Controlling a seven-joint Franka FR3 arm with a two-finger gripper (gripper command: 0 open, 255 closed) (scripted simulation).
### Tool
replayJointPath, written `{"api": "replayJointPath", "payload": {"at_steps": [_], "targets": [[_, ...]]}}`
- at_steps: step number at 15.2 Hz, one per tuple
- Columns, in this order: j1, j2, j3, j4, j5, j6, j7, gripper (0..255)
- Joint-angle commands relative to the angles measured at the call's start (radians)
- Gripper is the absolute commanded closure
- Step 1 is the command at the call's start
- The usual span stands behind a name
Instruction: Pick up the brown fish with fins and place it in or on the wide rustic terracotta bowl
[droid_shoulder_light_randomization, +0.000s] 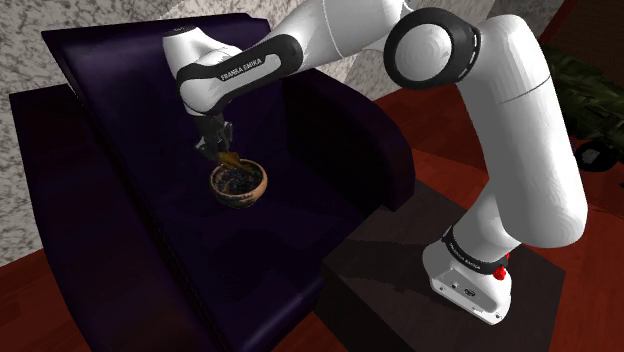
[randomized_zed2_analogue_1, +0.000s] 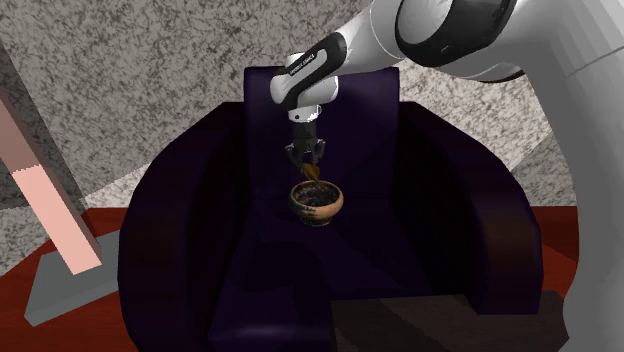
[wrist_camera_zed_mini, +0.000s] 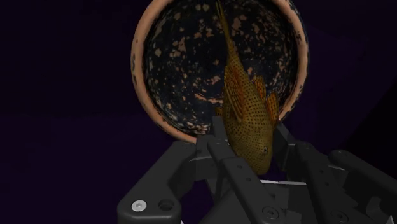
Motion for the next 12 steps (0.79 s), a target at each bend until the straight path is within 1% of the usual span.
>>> {"api": "replayJointPath", "payload": {"at_steps": [1,12], "targets": [[0.001,0.029,-0.005,0.032,-0.003,-0.002,-0.009,255],[0.008,0.105,-0.018,0.024,-0.019,0.081,0.000,255]]}}
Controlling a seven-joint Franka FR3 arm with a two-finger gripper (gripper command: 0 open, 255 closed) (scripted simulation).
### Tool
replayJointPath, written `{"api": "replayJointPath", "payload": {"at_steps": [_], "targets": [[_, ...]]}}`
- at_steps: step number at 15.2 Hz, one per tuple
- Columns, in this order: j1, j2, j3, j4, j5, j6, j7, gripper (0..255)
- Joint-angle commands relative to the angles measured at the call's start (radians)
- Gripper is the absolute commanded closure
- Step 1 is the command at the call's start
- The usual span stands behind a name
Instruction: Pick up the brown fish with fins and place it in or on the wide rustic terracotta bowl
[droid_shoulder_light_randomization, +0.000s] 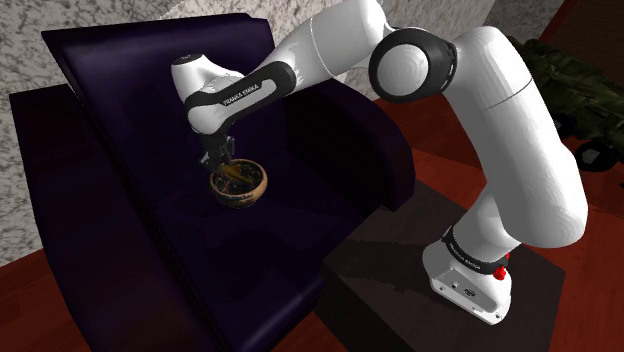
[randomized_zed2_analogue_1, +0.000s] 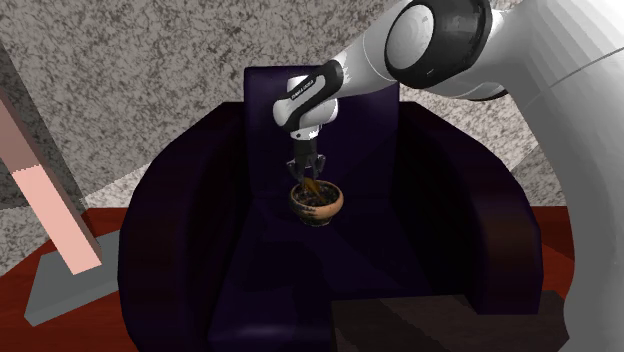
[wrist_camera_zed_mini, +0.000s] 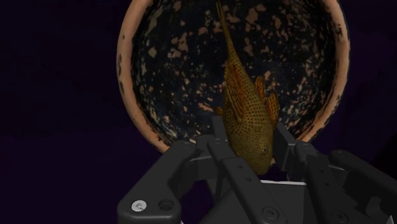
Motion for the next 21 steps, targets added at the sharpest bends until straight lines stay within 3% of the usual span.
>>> {"api": "replayJointPath", "payload": {"at_steps": [1,7,8,13,17,21], "targets": [[0.001,0.008,-0.001,0.006,-0.001,0.003,-0.001,255],[0.001,0.008,-0.001,0.006,-0.001,0.002,-0.001,255],[0.001,0.008,-0.001,0.006,-0.001,0.002,-0.001,0],[0.001,0.008,-0.001,0.006,-0.001,0.002,-0.001,0],[0.000,-0.046,0.010,0.044,0.013,-0.088,-0.010,0],[0.000,-0.046,0.010,0.044,0.013,-0.088,-0.010,0]]}}
